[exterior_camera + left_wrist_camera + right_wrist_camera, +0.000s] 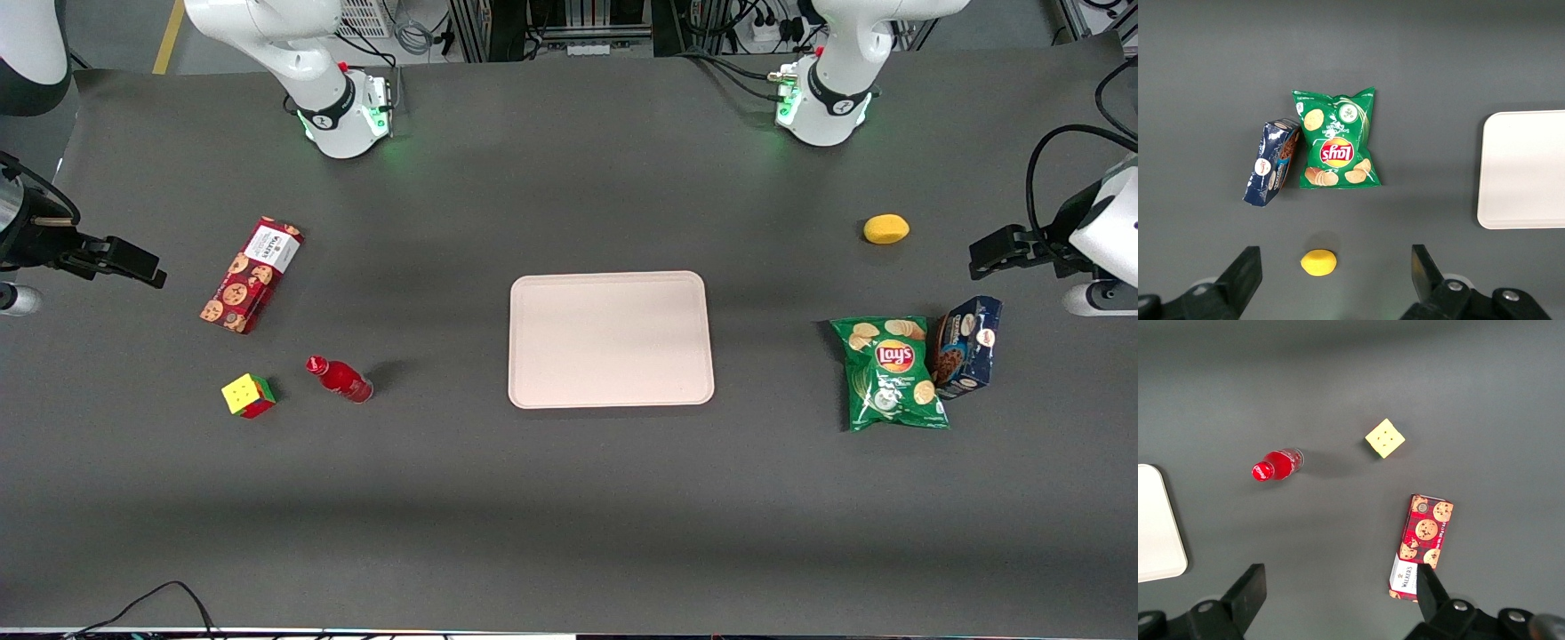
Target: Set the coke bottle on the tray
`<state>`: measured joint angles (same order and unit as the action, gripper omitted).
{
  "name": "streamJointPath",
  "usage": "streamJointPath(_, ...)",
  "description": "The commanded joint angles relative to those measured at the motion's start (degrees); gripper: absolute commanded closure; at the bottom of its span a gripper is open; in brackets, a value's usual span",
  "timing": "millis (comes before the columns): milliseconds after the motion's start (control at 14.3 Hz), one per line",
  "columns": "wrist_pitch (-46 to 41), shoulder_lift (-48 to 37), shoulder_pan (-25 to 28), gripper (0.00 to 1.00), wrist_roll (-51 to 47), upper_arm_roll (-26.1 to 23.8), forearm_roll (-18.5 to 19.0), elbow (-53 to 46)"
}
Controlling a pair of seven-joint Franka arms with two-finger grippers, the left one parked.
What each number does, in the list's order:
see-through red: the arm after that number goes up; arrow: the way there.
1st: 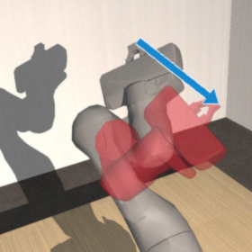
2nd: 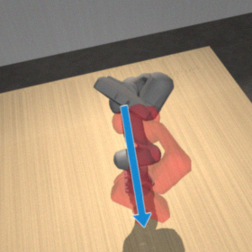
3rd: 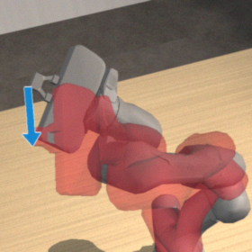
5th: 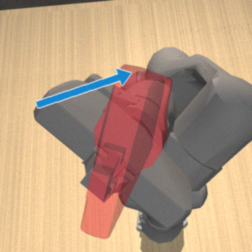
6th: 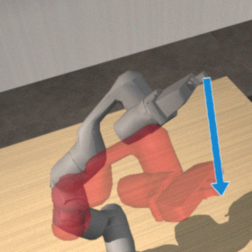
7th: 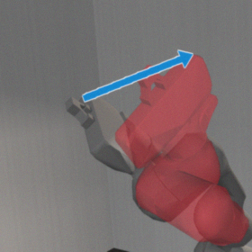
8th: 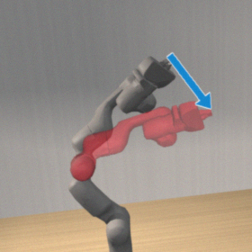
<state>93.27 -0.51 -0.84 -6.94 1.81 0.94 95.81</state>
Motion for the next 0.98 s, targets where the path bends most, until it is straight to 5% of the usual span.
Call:
streamJointPath(0, -0.9, 0.3, -0.2, 0.00, 0.1, -0.1, 0.8, -1.1)
streamJointPath(909, -0.9, 0.6, -0.2, 0.00, 0.1, -0.1, 2.0, -1.3)
